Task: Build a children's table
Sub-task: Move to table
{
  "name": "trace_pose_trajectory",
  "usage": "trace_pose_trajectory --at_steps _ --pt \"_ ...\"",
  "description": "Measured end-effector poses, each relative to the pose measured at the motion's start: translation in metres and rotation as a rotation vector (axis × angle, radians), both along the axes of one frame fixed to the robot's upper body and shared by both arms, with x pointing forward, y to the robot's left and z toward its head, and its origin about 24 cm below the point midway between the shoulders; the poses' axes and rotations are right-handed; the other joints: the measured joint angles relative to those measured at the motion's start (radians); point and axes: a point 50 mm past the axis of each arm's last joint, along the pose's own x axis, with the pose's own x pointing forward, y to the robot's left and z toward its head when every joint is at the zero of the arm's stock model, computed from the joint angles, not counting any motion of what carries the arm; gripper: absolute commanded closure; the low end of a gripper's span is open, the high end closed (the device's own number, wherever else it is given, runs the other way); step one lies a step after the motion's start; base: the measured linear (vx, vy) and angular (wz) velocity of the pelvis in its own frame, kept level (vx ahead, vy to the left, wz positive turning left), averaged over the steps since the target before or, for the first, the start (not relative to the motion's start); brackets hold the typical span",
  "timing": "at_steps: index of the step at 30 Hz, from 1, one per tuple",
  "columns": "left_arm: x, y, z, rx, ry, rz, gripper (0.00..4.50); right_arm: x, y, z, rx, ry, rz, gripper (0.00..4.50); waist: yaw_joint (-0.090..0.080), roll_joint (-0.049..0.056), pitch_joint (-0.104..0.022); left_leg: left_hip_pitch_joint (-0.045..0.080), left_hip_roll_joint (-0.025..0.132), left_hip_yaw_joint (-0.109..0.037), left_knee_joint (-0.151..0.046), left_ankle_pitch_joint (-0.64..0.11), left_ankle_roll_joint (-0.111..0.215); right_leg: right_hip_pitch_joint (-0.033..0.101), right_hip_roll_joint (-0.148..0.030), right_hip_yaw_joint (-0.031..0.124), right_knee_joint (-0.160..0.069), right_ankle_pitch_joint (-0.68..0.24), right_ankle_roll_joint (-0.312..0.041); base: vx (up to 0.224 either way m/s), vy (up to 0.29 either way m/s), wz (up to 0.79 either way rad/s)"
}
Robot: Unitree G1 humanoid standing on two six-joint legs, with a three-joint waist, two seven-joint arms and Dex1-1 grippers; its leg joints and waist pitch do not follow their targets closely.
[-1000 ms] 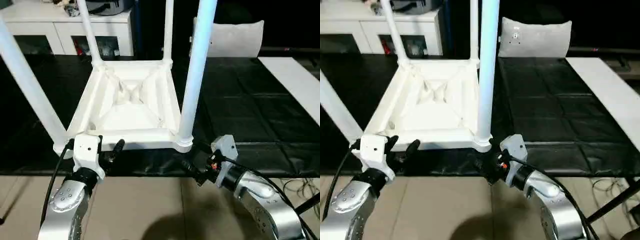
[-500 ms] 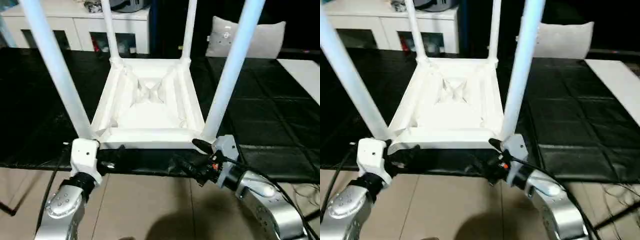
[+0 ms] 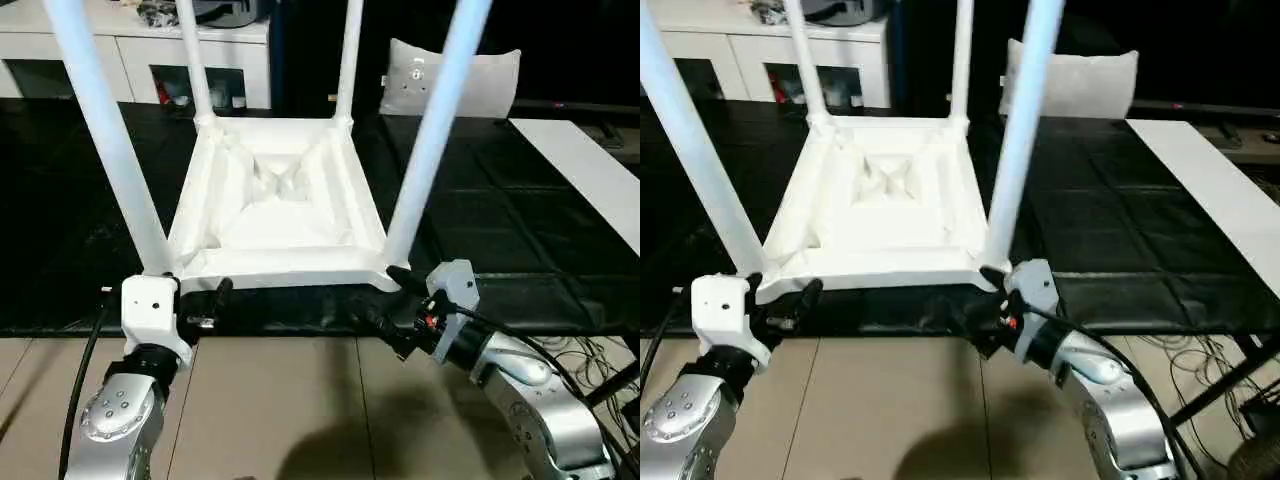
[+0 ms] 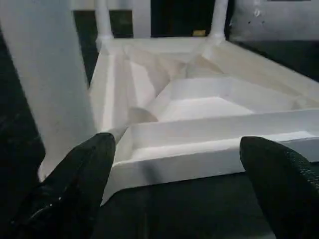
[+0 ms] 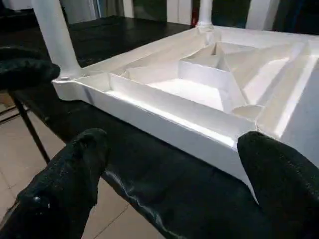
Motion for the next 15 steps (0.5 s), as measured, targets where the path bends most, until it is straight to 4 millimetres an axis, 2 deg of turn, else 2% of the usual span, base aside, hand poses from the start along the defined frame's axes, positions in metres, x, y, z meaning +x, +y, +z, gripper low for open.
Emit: trace_pose_trajectory --at_steps 2,3,4,5,6,7,8,9,10,11,12,13,14,15 --pt "0.002 -0.004 0.004 0.0 -0.024 -0.017 0.09 -0.001 0.002 -0.005 0.0 0.023 0.003 0.0 0.003 -0.004 0.0 -0.013 -0.006 -0.024 -0.009 0.005 -0.008 0.001 -0.003 -0.021 0.005 -0.026 -0.011 -0.081 -0.041 0.46" --pt "0.002 -0.004 0.005 0.0 -0.026 -0.017 0.09 -0.001 0.004 -0.006 0.007 0.027 0.0 0.0 0.013 -0.009 0.0 -0.019 -0.011 -0.032 -0.015 0.006 -0.01 0.001 -0.007 -0.027 0.001 -0.027 -0.012 0.005 -0.088 0.7" --pt "0.002 -0.003 0.005 0.0 -0.025 -0.015 0.09 0.0 0.004 -0.006 0.012 0.025 -0.002 0.0 0.022 -0.012 0.002 -0.016 -0.014 -0.036 -0.015 0.006 -0.01 0.002 -0.016 -0.037 0.0 -0.026 -0.011 0.005 -0.088 0.7" --pt "0.001 -0.002 0.004 0.004 -0.023 -0.015 0.09 0.0 0.005 -0.006 0.017 0.024 -0.007 0.0 0.028 -0.009 0.01 -0.016 -0.013 -0.039 -0.005 0.004 -0.011 0.006 -0.028 -0.058 0.0 -0.025 -0.009 -0.058 -0.061 0.63" --pt "0.0 0.001 0.003 0.013 -0.015 -0.009 0.09 0.002 0.008 -0.005 0.025 0.021 -0.006 0.0 0.044 0.006 0.019 -0.008 -0.002 -0.038 0.012 0.003 -0.014 0.018 -0.028 -0.071 0.001 -0.024 -0.008 -0.091 -0.003 0.27" --pt "-0.001 0.004 0.002 0.02 -0.009 -0.006 0.09 0.002 0.009 -0.004 0.03 0.014 -0.004 0.0 0.046 0.024 0.029 0.001 0.009 -0.041 0.02 -0.001 -0.02 0.04 -0.027 -0.095 -0.001 -0.024 -0.007 -0.091 -0.003 0.27" --pt "-0.002 0.007 0.002 0.029 -0.005 -0.001 0.09 0.001 0.011 -0.005 0.035 0.016 0.0 0.0 0.041 0.044 0.038 0.005 0.017 -0.04 0.019 -0.001 -0.022 0.063 -0.02 -0.111 0.008 -0.039 -0.013 0.0 0.0 0.0" --pt "0.003 0.008 0.008 0.047 -0.025 -0.012 0.09 -0.001 0.01 -0.007 0.038 0.02 -0.009 0.0 0.059 0.036 0.042 0.005 0.022 -0.014 0.009 -0.002 -0.022 0.069 -0.013 -0.104 0.13 -0.069 -0.04 -0.051 0.035 0.22" --pt "0.007 0.004 0.013 0.047 -0.048 -0.034 0.09 -0.003 0.004 -0.011 0.025 0.032 -0.026 0.0 0.102 0.022 0.039 0.002 0.04 0.032 0.004 -0.002 -0.022 0.084 0.012 -0.099 0.204 -0.093 -0.052 -0.051 0.035 0.22" --pt "0.008 0.002 0.017 0.043 -0.069 -0.041 0.09 -0.003 0.003 -0.011 0.018 0.033 -0.029 0.0 0.138 0.001 0.027 -0.016 0.046 0.076 0.002 -0.002 -0.023 0.115 0.037 -0.079 0.233 -0.156 -0.055 -0.037 -0.087 0.33" --pt "0.004 0.003 0.016 0.037 -0.067 -0.031 0.09 0.004 0.005 -0.003 0.016 -0.001 -0.018 0.0 0.148 -0.049 0.015 -0.042 0.04 0.103 0.085 -0.035 -0.046 0.143 0.056 -0.019 0.218 -0.272 -0.041 0.145 -0.236 0.19" --pt "-0.001 0.005 0.004 0.035 -0.005 -0.024 0.09 0.005 0.002 -0.003 0.02 -0.009 -0.033 0.0 0.163 -0.012 0.02 -0.039 0.042 0.043 0.15 -0.045 -0.031 0.154 0.072 -0.004 0.218 -0.276 -0.041 0.145 -0.236 0.19" --pt "-0.004 0.004 -0.004 0.029 0.038 -0.03 0.09 0.001 0.001 -0.008 0.025 0.01 -0.048 0.0 0.184 0.005 0.02 0.0 0.031 -0.009 0.188 -0.052 -0.016 0.171 0.084 0.018 0.212 -0.281 -0.041 0.221 -0.067 0.24" --pt "-0.003 0.005 -0.004 0.031 0.039 -0.03 0.09 -0.002 0.001 -0.013 0.022 0.035 -0.044 0.0 0.211 0.008 0.023 0.037 0.012 -0.05 0.2 -0.078 -0.007 0.191 0.102 0.055 0.194 -0.282 -0.043 0.161 0.073 0.32"
